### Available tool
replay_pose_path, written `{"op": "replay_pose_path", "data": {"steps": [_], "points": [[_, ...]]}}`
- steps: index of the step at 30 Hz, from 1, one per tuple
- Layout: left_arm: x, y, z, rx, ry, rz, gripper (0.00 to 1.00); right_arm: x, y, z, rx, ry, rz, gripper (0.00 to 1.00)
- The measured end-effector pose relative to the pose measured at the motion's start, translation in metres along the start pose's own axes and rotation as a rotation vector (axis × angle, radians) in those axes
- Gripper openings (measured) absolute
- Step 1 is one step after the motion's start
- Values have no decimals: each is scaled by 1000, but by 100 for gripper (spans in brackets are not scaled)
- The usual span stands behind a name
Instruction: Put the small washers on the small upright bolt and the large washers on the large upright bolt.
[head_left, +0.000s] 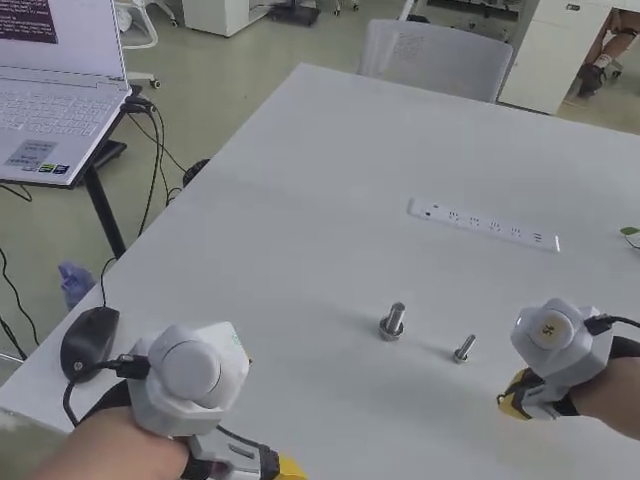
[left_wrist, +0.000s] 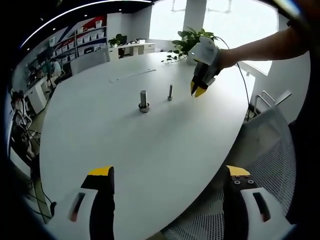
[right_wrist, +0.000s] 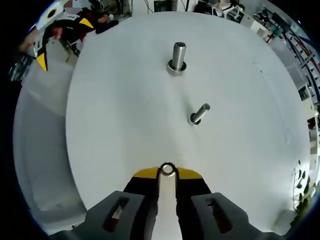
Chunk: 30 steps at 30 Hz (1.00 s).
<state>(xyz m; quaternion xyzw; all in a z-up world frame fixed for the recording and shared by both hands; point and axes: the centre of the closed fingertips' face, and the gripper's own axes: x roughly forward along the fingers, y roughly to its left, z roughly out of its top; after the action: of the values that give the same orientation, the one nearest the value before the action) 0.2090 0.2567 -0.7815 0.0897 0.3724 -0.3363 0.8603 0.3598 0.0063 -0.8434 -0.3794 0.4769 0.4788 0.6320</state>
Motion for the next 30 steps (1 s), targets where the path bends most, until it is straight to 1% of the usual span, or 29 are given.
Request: {"op": "replay_pose_path", "data": {"steps": [2,5,9,10,12,13,15,18,20,23,25,30], "points": [[0,0,4,9,-18,3,95,-5,-5,2,-2,-5,-7,12],[0,2,5,9,-22,15,99,-12,-10,4,8,-9,-12,12],[1,1,3,0,-21,10,99,-16,-16,6,1,-12,-19,12],[2,-1,3,-4,-23,0,99,-18,-18,8,-2,-15,-21,12],[2,-4,4,1,-40,-13,100,-21,-22,14,-9,-28,-27,12],[3,-6,4,6,-39,-18,100,-22,-24,16,-10,-32,-30,12],[4,-9,-1,1,-16,-24,100,-25,-27,23,-14,-37,-34,12],[7,-11,-5,-2,-6,-31,100,-25,-29,28,-29,-33,-37,12],[7,-12,-5,-2,-5,-35,100,-25,-32,31,-34,-29,-36,12],[7,-13,-4,-1,-14,-41,100,-26,-35,35,-36,-24,-32,12],[6,-12,-4,1,-14,-38,99,-25,-35,37,-45,-18,-28,12],[6,-10,-4,-3,-12,-38,98,-26,-41,48,-59,-20,-27,12]]}}
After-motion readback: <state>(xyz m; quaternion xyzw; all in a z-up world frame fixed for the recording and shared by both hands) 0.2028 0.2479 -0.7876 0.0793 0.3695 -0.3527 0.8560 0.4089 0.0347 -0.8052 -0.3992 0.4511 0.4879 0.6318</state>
